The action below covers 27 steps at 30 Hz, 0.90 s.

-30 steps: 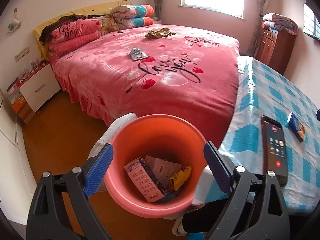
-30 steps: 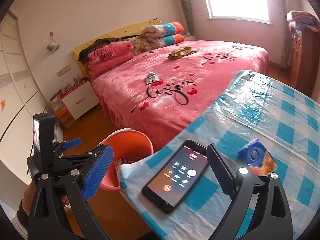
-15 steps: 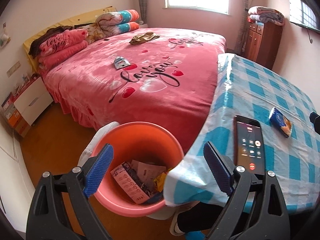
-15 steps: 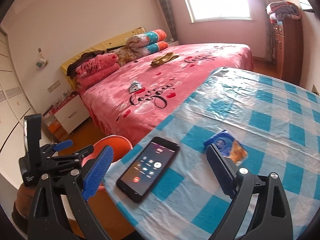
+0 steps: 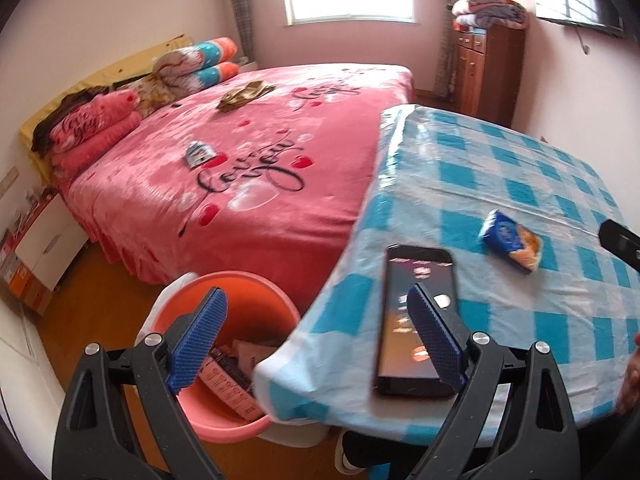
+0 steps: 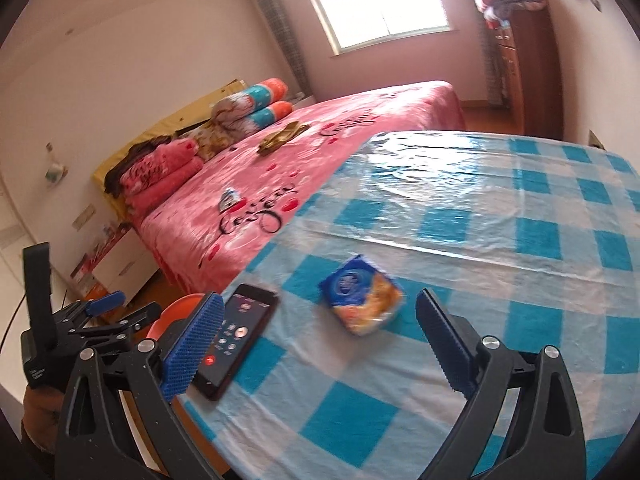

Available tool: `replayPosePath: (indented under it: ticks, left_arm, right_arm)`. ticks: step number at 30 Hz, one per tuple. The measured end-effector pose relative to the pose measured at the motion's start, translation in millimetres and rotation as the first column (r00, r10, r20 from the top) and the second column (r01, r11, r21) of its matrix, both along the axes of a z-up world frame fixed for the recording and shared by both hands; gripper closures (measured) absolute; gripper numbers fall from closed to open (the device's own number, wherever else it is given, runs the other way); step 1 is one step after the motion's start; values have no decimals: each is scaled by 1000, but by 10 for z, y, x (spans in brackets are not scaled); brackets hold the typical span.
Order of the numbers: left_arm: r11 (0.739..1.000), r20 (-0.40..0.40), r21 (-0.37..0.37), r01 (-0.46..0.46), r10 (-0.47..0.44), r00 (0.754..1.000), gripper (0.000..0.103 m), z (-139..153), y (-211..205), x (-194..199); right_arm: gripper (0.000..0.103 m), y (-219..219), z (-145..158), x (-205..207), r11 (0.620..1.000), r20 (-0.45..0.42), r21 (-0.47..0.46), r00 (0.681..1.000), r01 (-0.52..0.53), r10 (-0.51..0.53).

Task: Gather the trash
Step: 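Bring both open tools back over the checkered table, then move the left tool onto the blue tissue pack and close on it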

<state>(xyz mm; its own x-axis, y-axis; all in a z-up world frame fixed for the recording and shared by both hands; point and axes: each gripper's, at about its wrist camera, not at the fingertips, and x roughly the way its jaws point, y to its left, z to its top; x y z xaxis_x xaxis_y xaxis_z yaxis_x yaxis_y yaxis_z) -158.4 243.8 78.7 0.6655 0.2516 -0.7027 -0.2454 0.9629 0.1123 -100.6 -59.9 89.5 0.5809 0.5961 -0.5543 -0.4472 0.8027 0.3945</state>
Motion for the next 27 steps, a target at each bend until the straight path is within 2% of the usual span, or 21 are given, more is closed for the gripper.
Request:
replayPosePath:
  ticks: [10,16,21,25,27]
  left_arm:
    - [989,-10,-37,142,-142,990,11,-3,-673,236]
    - [968,-23,-137,208,-213,977,11,-111,-1077,398]
    - [953,-51,-240,187,-205,977,11,-305,-1270,616]
    - [938,-102,-328,111,-152,983,11,-528,-1291,841]
    - [937,-92,-342,76,-114,989,11,-570,-1288,898]
  right_arm:
    - [8,-579,-81,203,992,-31,39,993,118,-116]
    - [8,-920,-108,286,981,-20,42,982,191,-190]
    - [8,-1168,-183,333,970,-47,61,971,237,-234]
    - [8,-1296,-209,329,967,-45,72,969,244,-242]
    - [7,-1356,-224,323,966,-47,84,970,243,-239]
